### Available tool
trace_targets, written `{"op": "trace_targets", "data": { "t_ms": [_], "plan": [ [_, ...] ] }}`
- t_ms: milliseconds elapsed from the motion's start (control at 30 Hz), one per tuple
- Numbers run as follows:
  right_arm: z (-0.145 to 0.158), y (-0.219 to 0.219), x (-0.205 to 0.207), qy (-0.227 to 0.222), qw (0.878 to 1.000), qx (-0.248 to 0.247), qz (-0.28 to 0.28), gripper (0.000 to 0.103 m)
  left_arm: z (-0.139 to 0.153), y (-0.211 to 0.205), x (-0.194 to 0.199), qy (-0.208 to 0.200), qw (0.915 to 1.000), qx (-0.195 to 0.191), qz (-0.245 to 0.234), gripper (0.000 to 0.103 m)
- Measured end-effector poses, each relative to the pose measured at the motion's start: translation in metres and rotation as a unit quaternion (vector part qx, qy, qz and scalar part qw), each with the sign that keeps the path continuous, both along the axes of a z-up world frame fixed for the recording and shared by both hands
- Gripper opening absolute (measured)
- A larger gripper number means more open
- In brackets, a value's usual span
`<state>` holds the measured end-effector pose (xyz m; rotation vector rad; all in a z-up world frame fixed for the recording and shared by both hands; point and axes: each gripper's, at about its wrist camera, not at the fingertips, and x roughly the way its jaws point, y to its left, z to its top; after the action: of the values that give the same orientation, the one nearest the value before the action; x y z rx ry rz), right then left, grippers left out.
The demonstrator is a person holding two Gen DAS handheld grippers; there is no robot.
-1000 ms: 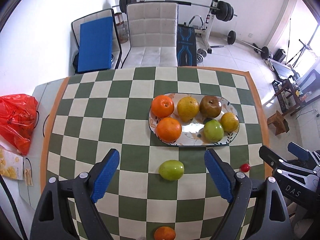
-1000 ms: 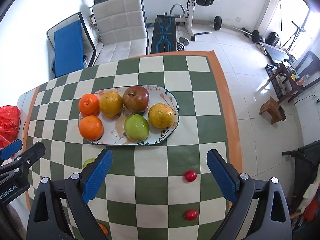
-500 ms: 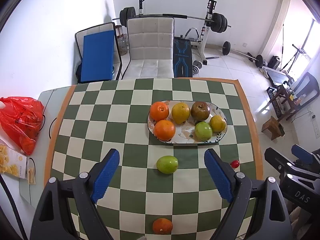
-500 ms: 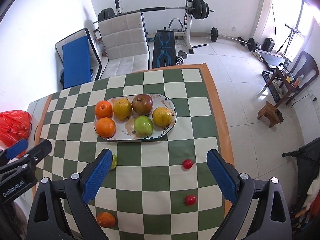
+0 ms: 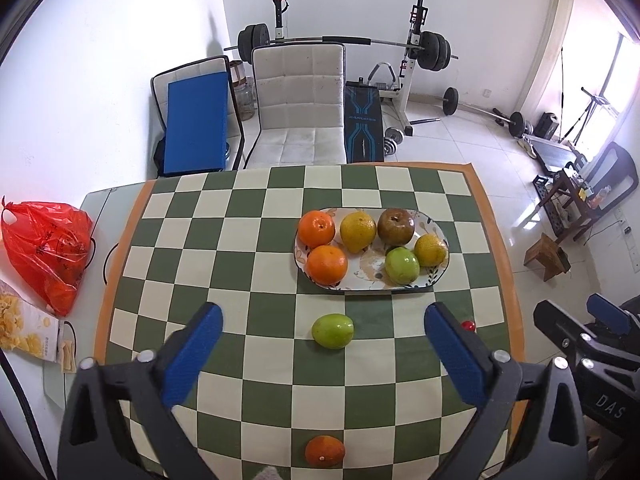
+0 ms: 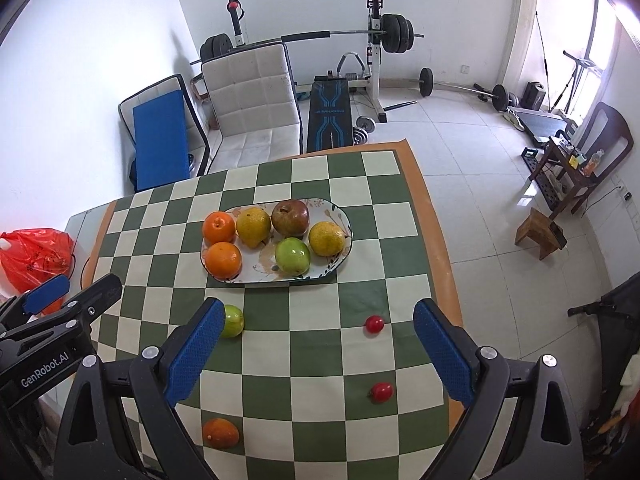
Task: Organize fruits
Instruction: 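Lift both grippers away from the plate, then grasp the green apple with the right gripper while the left gripper grasps the last orange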
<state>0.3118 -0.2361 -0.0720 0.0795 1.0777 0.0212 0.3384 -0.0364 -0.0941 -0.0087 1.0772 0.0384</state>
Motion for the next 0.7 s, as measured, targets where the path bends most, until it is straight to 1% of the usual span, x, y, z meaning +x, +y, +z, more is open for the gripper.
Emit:
{"op": "trace_targets", "data": {
  "t_ms": [67, 133, 200, 233, 267, 333, 367, 433, 467, 500, 600, 667, 700],
  "plan": [
    [0.000, -0.002, 0.001, 0.000, 1.000, 0.003, -0.004, 0.098, -0.010, 0.000, 0.001, 0.014, 0.9999, 0.002, -0.002, 0.103],
    [-0.004, -0.004, 0.004, 0.004, 1.000, 0.011, -0.006, 0.100, -0.029, 0.002, 0.001, 0.045, 0.9990, 0.004, -0.005, 0.103],
    [-0.013, -0.006, 0.006, 0.014, 1.000, 0.022, -0.008, 0.100, -0.062, 0.005, -0.001, 0.101, 0.9949, 0.005, -0.004, 0.103],
    [-0.020, -0.007, 0.007, 0.022, 0.999, 0.026, -0.007, 0.100, -0.080, 0.007, -0.003, 0.135, 0.9909, 0.002, -0.006, 0.103],
    [-0.029, -0.008, 0.009, 0.033, 0.999, 0.030, -0.006, 0.100, -0.101, 0.009, -0.006, 0.169, 0.9856, 0.000, -0.008, 0.103],
    [-0.054, -0.007, 0.009, 0.064, 0.997, 0.040, -0.001, 0.100, -0.137, 0.012, -0.013, 0.224, 0.9746, 0.001, -0.009, 0.103],
    [-0.066, -0.007, 0.009, 0.077, 0.996, 0.043, 0.003, 0.100, -0.156, 0.014, -0.018, 0.253, 0.9673, -0.002, -0.011, 0.103],
    [-0.097, -0.005, 0.007, 0.115, 0.992, 0.053, 0.011, 0.100, -0.186, 0.015, -0.031, 0.300, 0.9537, -0.013, -0.011, 0.103],
    [-0.109, -0.004, 0.006, 0.130, 0.990, 0.055, 0.013, 0.100, -0.198, 0.015, -0.037, 0.320, 0.9472, -0.021, -0.012, 0.103],
    [-0.125, -0.002, 0.003, 0.147, 0.987, 0.055, 0.017, 0.100, -0.212, 0.015, -0.044, 0.343, 0.9389, -0.030, -0.013, 0.103],
    [-0.157, 0.002, -0.004, 0.179, 0.982, 0.051, 0.023, 0.100, -0.238, 0.010, -0.058, 0.382, 0.9228, -0.042, -0.023, 0.103],
    [-0.171, 0.003, -0.006, 0.195, 0.979, 0.054, 0.024, 0.100, -0.250, 0.006, -0.065, 0.398, 0.9157, -0.042, -0.031, 0.103],
    [-0.178, 0.004, -0.006, 0.202, 0.977, 0.054, 0.026, 0.100, -0.258, 0.004, -0.068, 0.406, 0.9122, -0.044, -0.037, 0.100]
  ]
}}
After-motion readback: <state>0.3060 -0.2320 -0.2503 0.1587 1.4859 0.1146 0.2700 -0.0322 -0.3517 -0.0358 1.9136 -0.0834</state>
